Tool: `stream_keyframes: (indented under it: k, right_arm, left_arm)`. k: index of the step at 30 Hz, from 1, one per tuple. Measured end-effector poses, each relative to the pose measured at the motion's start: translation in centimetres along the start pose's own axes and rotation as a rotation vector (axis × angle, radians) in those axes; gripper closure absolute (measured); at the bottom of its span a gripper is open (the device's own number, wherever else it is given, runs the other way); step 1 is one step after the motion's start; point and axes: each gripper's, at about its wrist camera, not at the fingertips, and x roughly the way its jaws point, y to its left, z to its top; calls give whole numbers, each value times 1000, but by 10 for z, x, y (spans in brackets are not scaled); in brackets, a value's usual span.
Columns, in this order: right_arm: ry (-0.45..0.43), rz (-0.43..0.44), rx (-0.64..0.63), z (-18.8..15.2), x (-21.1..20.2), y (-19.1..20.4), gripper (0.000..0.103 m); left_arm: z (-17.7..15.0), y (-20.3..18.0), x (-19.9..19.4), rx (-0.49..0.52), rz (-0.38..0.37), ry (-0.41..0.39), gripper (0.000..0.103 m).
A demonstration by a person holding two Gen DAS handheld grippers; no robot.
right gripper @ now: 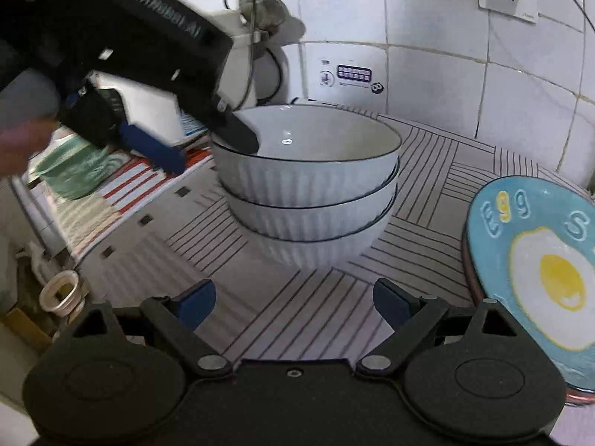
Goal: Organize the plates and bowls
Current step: 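Carry the bowl stack over the blue egg plate stack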
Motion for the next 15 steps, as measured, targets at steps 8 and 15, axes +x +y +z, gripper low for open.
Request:
stream_keyframes:
  k: [8,15]
  right_arm:
    - [-61,-88,-85,6,33,5,6]
    - [-82,-61,-42,17,40,-2,1]
  left_arm:
    - [1,11,19,-15,-82,-13,37]
    - [-1,27,43,-154,-181,19,40]
